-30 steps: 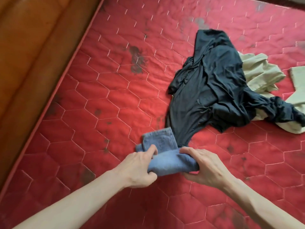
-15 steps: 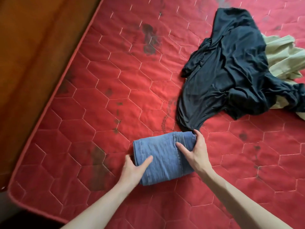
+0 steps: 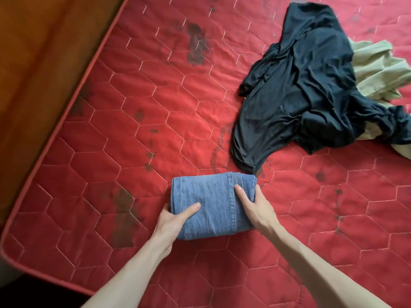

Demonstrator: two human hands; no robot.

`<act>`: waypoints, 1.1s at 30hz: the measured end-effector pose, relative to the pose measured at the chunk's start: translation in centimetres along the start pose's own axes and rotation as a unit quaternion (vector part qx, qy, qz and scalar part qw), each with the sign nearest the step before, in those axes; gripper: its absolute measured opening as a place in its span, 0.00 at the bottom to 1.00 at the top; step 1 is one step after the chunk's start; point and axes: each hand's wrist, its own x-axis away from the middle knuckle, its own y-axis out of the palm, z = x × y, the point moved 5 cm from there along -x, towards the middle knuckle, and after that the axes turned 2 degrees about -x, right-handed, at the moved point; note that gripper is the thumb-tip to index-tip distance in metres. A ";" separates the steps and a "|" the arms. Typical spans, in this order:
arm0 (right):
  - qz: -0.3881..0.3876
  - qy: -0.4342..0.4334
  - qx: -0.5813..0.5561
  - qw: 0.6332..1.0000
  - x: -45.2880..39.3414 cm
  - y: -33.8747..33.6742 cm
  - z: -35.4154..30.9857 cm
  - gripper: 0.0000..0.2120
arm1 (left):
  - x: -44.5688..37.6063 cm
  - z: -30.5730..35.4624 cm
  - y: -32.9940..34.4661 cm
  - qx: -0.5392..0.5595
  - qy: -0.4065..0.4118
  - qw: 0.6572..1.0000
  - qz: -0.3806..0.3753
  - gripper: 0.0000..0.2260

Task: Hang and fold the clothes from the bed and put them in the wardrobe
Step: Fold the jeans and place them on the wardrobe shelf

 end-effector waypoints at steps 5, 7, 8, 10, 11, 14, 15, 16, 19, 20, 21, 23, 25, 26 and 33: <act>-0.077 -0.052 -0.223 0.970 1.8 0.4 -0.6 0.34 | 0.6 0.6 0.0 0.026 0.034 0.999 0.000 0.35; -0.099 -0.067 -0.245 0.962 2.7 0.1 -1.2 0.39 | 1.1 1.6 -0.4 0.025 0.048 0.999 -0.002 0.37; -0.105 -0.073 -0.248 0.960 3.2 -0.1 -1.5 0.41 | 1.5 2.3 -0.7 0.023 0.054 0.998 -0.006 0.36; -0.101 -0.085 -0.246 0.960 4.1 -0.9 -2.5 0.44 | 3.1 4.1 -1.1 0.018 0.068 0.997 -0.018 0.31; -0.096 -0.092 -0.244 0.961 4.8 -1.5 -3.3 0.44 | 4.2 5.1 -1.3 0.018 0.073 0.997 -0.019 0.28; -0.087 -0.110 -0.244 0.960 8.0 -4.1 -6.7 0.41 | 8.3 8.1 -2.3 0.036 0.088 0.995 -0.018 0.22; -0.083 -0.118 -0.243 0.959 9.4 -5.3 -8.1 0.40 | 9.9 9.3 -2.8 0.042 0.095 0.994 -0.020 0.22; -0.081 -0.129 -0.243 0.958 11.0 -6.5 -9.6 0.39 | 11.5 10.7 -3.3 0.048 0.100 0.994 -0.025 0.24; -0.088 -0.156 -0.238 0.955 16.3 -10.9 -14.3 0.38 | 17.2 15.0 -5.0 0.063 0.105 0.991 -0.060 0.30; -0.091 -0.165 -0.235 0.954 18.1 -12.4 -15.7 0.39 | 19.3 16.5 -5.5 0.059 0.109 0.990 -0.074 0.30; -0.091 -0.172 -0.232 0.953 20.0 -13.7 -17.1 0.40 | 21.4 18.1 -5.9 0.052 0.115 0.988 -0.088 0.30; -0.092 -0.184 -0.232 0.951 23.6 -16.0 -19.5 0.41 | 25.5 20.8 -6.7 0.059 0.127 0.983 -0.114 0.30; -0.089 -0.198 -0.239 0.946 27.0 -18.1 -21.9 0.39 | 29.6 23.2 -7.4 0.082 0.138 0.979 -0.128 0.28; -0.088 -0.208 -0.241 0.944 28.5 -19.1 -23.1 0.38 | 31.5 24.1 -7.9 0.093 0.148 0.976 -0.129 0.26; -0.184 -0.280 -0.241 0.911 38.0 -21.9 -31.3 0.34 | 43.5 26.1 -12.4 0.183 0.244 0.949 -0.077 0.24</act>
